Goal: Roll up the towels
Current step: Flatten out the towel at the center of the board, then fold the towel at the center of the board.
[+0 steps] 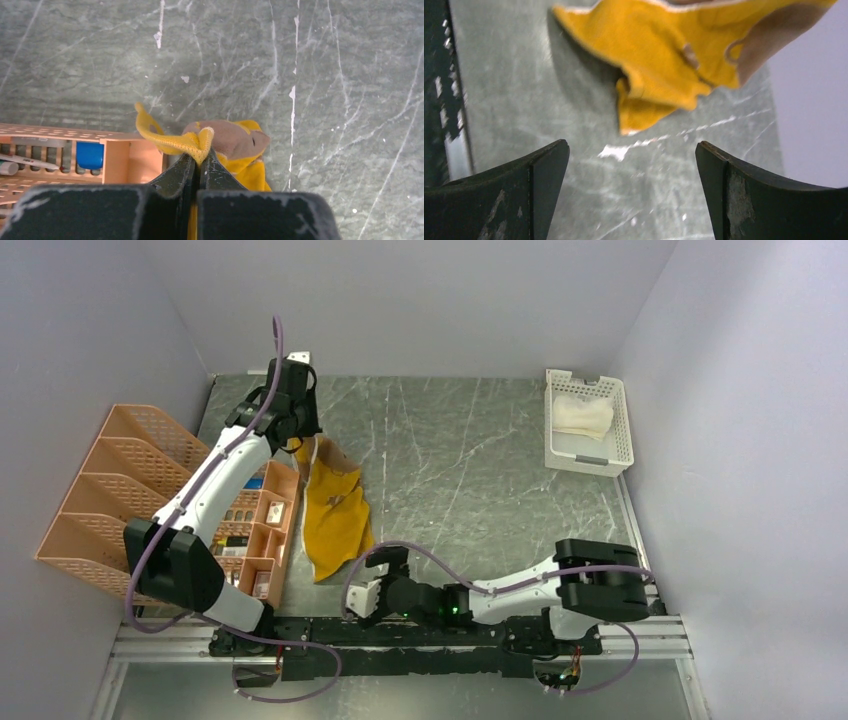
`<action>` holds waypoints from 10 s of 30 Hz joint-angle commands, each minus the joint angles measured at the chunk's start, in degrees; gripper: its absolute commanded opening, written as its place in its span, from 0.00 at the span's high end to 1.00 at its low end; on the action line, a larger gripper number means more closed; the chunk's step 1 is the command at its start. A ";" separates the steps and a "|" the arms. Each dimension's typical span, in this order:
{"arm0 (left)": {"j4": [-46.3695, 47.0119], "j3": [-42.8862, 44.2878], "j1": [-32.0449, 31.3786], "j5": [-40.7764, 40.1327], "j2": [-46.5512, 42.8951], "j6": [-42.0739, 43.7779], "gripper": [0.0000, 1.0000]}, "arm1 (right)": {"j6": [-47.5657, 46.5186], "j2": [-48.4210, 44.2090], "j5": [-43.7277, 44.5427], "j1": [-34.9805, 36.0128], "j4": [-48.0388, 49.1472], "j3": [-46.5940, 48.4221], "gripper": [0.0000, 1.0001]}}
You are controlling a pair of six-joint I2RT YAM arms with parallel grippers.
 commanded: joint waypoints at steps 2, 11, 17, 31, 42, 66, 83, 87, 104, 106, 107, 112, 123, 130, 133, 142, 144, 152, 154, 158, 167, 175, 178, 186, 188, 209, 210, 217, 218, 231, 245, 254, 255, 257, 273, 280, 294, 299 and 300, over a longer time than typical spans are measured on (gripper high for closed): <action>0.37 -1.34 2.02 5.34 -3.50 0.54 0.93 | -17.22 5.57 -0.54 -0.25 18.72 2.43 0.00; 0.49 -3.48 6.25 10.68 -5.63 1.25 0.93 | -30.90 16.85 -11.53 -0.64 16.30 7.55 0.00; 1.23 -4.56 8.55 14.30 -5.81 1.53 0.93 | -37.24 24.56 -10.70 -1.72 20.61 11.15 0.00; 0.86 -2.95 11.36 17.55 -3.77 2.84 0.93 | -37.97 33.78 -15.37 -4.97 23.88 16.36 0.46; -1.38 1.26 16.22 17.37 -2.20 4.67 0.93 | -21.94 7.87 -13.80 -11.78 32.54 1.70 1.00; -6.63 -15.47 17.80 33.25 -44.46 -15.42 0.93 | 23.63 -66.82 -17.95 -31.27 -31.44 4.30 1.00; 5.91 -17.45 13.98 33.23 -15.06 -10.83 0.93 | 45.74 -25.87 -27.17 -68.16 -34.18 22.15 1.00; 4.57 -8.43 13.28 30.80 -2.42 -7.99 0.93 | 47.21 -15.89 -32.40 -78.49 -35.83 29.11 1.00; -1.92 12.52 12.70 26.95 11.50 -6.78 0.93 | 43.20 -7.52 -36.31 -84.34 -37.98 40.45 1.00; -2.71 10.35 10.74 24.34 8.21 -6.90 0.93 | 43.69 -10.18 -36.85 -84.34 -38.79 39.11 1.00; -2.92 8.89 9.64 23.36 6.33 -7.26 0.93 | 43.81 -11.47 -36.68 -84.34 -39.29 38.35 1.00; -3.48 2.70 6.87 20.32 -1.28 -9.13 0.93 | 44.13 -16.24 -35.12 -84.28 -41.20 36.11 1.00; -5.65 20.23 10.75 18.99 19.82 -4.28 0.56 | 47.46 0.90 -35.90 -85.55 -34.05 40.32 0.58; -15.44 50.51 12.84 16.98 38.25 1.69 0.00 | 47.33 6.47 -38.38 -87.77 -32.55 47.11 0.00; -10.55 41.75 12.92 19.30 33.50 1.99 0.01 | 46.56 2.32 -39.82 -87.69 -29.27 41.87 0.00; -4.43 26.01 13.27 23.47 32.67 8.14 0.05 | 42.57 6.18 -43.83 -84.84 -27.21 30.79 0.08; -4.46 27.66 14.24 25.75 35.00 8.61 0.10 | 42.32 8.19 -42.81 -84.87 -26.95 30.29 0.08; -8.97 41.90 16.61 32.53 48.01 13.06 0.25 | 41.52 17.96 -45.46 -84.84 -30.32 36.86 0.23; -8.26 41.71 16.69 32.62 48.85 12.93 0.23 | 41.31 20.01 -45.62 -84.87 -30.77 38.01 0.23; -7.45 38.62 16.63 33.42 49.43 13.13 0.23 | 40.68 22.25 -45.80 -84.80 -32.18 39.74 0.25; -3.33 37.17 16.49 38.14 51.55 12.48 0.18 | 40.99 23.37 -44.57 -84.79 -31.83 39.27 0.26; -4.61 42.35 14.60 35.63 56.35 12.76 0.17 | 40.07 24.86 -42.11 -84.72 -34.69 41.04 0.29; -4.06 42.30 14.39 35.34 56.99 12.45 0.21 | 39.79 24.87 -42.07 -84.70 -34.90 40.85 0.30; -3.57 40.52 11.53 31.36 57.19 13.03 0.61 | 39.79 24.61 -42.24 -84.77 -34.65 40.10 0.30; -3.26 39.90 11.20 29.02 57.34 12.06 0.62 | 39.57 24.45 -42.26 -84.77 -34.79 40.08 0.30; 0.80 34.53 10.73 19.59 49.23 8.05 0.93 | 37.94 31.42 -39.53 -84.38 -39.24 49.10 0.37; 0.66 34.89 10.73 19.80 48.98 8.05 0.93 | 37.72 31.67 -39.60 -84.20 -39.44 49.56 0.39; 0.00 35.84 10.81 20.59 48.39 8.30 0.93 | 35.40 33.96 -37.20 -82.21 -42.11 50.31 0.47; 0.08 35.54 10.81 20.66 48.27 8.31 0.93 | 35.36 34.12 -37.15 -81.91 -42.00 49.80 0.47; 0.28 34.12 12.01 21.30 46.89 8.68 0.93 | 34.93 35.49 -33.66 -80.45 -45.50 48.94 1.00; 6.72 31.00 13.54 27.98 43.38 7.46 0.93 | 35.21 31.62 -29.38 -83.64 -43.34 57.64 1.00; 13.02 34.15 13.46 32.92 47.24 5.90 0.93 | 33.35 40.48 -27.78 -85.68 -46.89 75.05 1.00; 14.55 34.25 13.41 33.24 47.50 5.49 0.93 | 33.18 41.39 -27.85 -85.81 -47.06 76.64 1.00; 17.22 34.70 13.36 33.16 47.99 5.17 0.93 | 32.74 42.70 -27.84 -85.86 -47.15 78.91 1.00; 34.30 12.69 11.80 34.75 35.91 14.76 0.93 | 31.70 29.06 -28.18 -86.27 -38.29 59.09 1.00; 45.66 -5.68 10.88 31.82 27.67 12.65 0.93 | 32.76 19.96 -28.18 -86.27 -34.54 46.28 1.00; 53.14 -20.67 6.71 23.40 17.72 9.87 0.93 | 35.29 14.58 -27.16 -86.33 -33.92 33.69 1.00; 54.14 -24.91 6.25 22.07 14.29 8.86 0.93 | 35.69 13.86 -26.31 -86.28 -34.20 32.11 1.00; 54.16 -25.95 6.24 21.89 13.60 8.70 0.93 | 35.75 13.60 -25.99 -86.30 -34.28 31.88 1.00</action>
